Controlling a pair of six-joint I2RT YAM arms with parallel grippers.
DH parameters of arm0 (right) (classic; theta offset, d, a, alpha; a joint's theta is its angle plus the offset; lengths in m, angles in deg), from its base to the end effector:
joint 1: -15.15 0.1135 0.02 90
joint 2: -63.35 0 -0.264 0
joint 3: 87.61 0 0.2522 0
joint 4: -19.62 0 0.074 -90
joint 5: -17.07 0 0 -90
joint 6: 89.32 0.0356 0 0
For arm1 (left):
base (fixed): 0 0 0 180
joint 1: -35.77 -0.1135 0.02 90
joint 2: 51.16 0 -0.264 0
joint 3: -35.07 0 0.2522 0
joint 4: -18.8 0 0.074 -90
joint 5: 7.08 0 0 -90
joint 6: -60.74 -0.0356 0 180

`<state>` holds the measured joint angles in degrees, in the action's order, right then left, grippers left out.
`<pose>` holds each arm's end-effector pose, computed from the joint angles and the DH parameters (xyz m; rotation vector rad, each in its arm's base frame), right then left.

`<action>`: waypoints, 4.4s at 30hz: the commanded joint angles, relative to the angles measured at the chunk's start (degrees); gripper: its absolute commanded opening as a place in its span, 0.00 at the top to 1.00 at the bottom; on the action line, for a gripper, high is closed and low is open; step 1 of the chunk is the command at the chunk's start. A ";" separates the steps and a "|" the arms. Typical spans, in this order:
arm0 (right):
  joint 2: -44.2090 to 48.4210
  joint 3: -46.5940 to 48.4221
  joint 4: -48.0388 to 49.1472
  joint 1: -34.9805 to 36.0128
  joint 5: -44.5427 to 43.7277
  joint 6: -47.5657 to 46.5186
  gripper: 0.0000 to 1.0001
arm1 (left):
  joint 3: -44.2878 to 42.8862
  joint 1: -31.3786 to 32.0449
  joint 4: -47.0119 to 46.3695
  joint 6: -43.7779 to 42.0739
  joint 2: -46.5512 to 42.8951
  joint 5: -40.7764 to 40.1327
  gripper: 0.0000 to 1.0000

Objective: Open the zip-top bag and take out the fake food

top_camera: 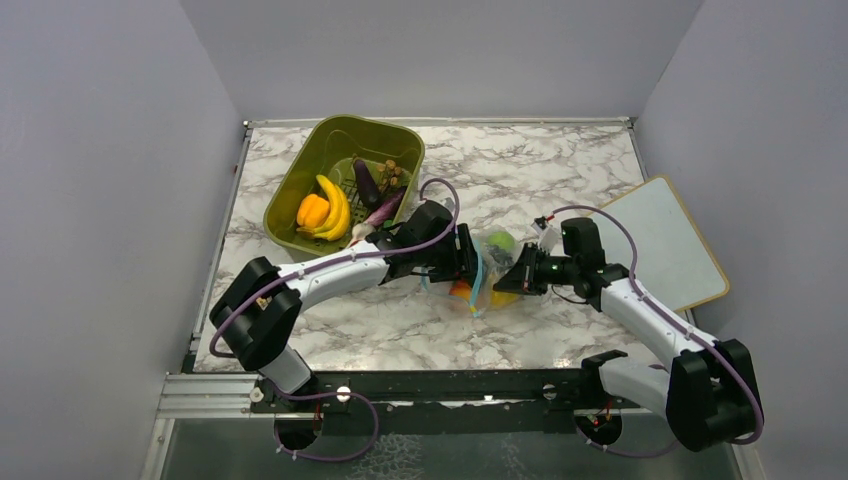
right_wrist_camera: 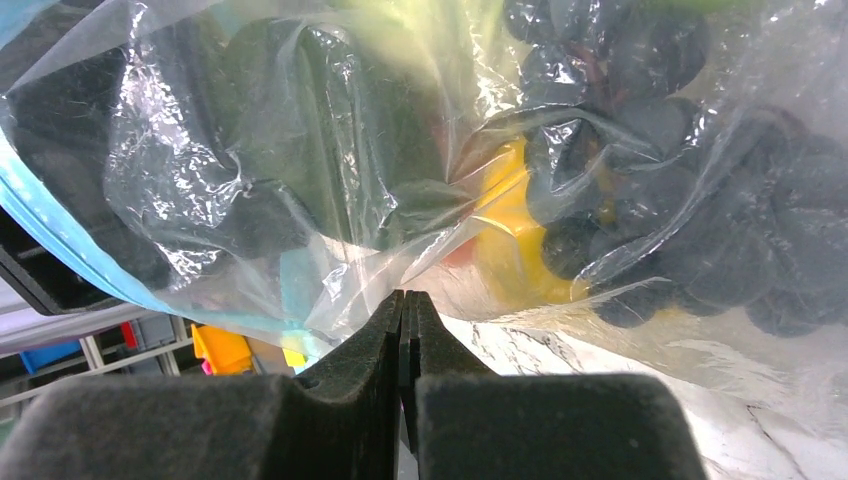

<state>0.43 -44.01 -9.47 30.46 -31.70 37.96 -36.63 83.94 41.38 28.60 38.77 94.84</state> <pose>0.1912 0.0767 0.1897 0.1263 2.5332 1.2692 0.2223 -0.2594 0.2275 -0.0945 2.5656 -1.0987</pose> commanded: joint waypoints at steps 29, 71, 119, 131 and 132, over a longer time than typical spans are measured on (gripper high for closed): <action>7.50 4.74 -1.62 0.16 -2.32 -3.96 0.73 | -0.06 1.94 0.37 -1.33 -3.70 -6.73 0.76; -4.87 19.71 -2.42 12.02 -9.68 -8.77 0.80 | 0.91 1.97 -0.60 -0.87 -5.07 -6.47 0.78; -5.49 35.79 -23.92 17.61 -32.02 -13.07 0.66 | 0.48 1.99 1.88 -1.80 -6.33 -7.50 0.82; -9.60 35.60 -23.74 22.28 -32.22 -10.74 0.66 | 0.91 1.95 1.66 -1.79 -7.04 -7.82 0.82; -9.82 35.42 -23.70 22.38 -32.47 -10.55 0.66 | 0.97 1.96 1.64 -1.79 -7.05 -7.85 0.82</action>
<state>-8.62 -7.88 -33.67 52.13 -63.11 26.20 -35.34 85.77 44.25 26.94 32.41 87.50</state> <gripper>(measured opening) 0.344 0.554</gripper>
